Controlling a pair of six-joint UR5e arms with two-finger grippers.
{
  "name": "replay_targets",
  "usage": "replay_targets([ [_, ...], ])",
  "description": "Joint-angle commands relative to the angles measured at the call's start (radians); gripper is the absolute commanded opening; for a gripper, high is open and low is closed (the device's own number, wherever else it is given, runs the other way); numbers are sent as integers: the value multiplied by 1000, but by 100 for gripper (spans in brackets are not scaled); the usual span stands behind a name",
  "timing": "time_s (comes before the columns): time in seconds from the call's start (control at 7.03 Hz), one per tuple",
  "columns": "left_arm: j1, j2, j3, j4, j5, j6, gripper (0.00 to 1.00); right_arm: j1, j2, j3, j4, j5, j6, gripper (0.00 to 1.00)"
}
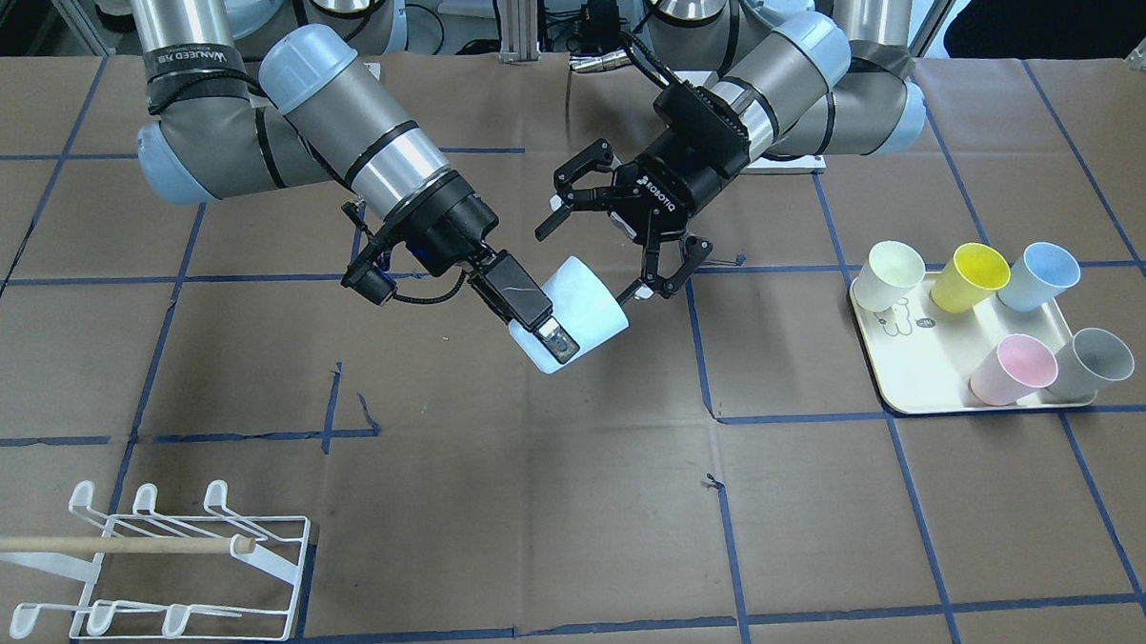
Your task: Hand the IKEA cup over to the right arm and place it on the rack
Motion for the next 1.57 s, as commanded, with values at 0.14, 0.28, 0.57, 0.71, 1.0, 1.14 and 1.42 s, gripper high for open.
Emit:
replay_targets([
  [0.14, 171, 82, -50, -94, 2, -18, 99, -24, 6, -37, -7, -13, -22, 28],
  [0.28, 191, 90, -26, -183, 37, -18, 99, -57, 1, -37, -16, -11, -80, 23],
  [0.57, 152, 84, 93, -492, 366, -18, 99, -107, -6, -43, -33, -92, -288, 15],
  [0.71, 102, 81, 188, -708, 534, -18, 99, -139, -2, -45, -65, -229, -430, 15],
  [1.0, -9, 81, 471, -1308, 811, -18, 99, -211, 1, -45, -88, -373, -806, 14],
  [1.14, -11, 75, 596, -1615, 841, -18, 99, -246, 4, -60, -102, -378, -937, 14],
  [1.42, -9, 104, 724, -1999, 843, -38, 99, -294, 73, -101, -208, -373, -1165, 14],
])
